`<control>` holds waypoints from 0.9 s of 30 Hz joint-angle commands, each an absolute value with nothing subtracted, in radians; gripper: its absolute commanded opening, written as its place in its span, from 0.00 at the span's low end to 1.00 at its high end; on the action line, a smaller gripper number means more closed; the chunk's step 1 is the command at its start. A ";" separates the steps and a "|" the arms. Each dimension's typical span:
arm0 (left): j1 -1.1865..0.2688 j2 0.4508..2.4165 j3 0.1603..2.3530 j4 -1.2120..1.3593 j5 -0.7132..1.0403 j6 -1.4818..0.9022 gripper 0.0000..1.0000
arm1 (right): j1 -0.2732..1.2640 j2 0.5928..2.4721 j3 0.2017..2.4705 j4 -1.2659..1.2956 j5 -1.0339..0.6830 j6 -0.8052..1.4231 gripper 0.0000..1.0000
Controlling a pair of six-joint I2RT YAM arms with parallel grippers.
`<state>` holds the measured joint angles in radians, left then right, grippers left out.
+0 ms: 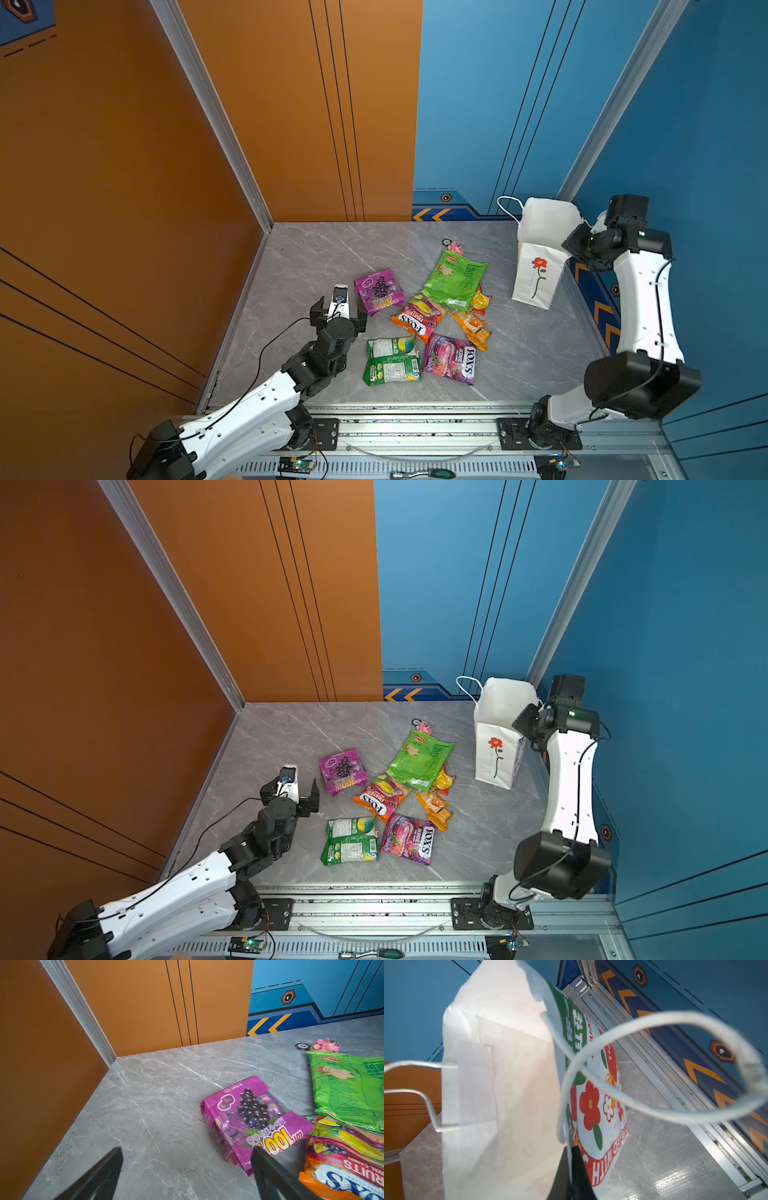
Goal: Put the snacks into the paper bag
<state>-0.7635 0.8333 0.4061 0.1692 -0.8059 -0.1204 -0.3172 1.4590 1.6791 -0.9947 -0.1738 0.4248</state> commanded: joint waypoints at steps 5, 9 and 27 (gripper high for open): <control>-0.746 0.842 0.394 0.190 -0.845 -0.121 0.98 | -0.269 1.212 1.454 -0.973 -0.057 0.431 0.00; -0.737 0.851 0.390 0.190 -0.840 -0.140 0.98 | -0.213 1.094 1.383 -1.003 0.021 0.426 0.00; -0.623 1.210 0.841 -0.115 -0.366 -0.496 0.98 | -0.192 0.852 1.127 -1.046 -0.071 0.426 0.00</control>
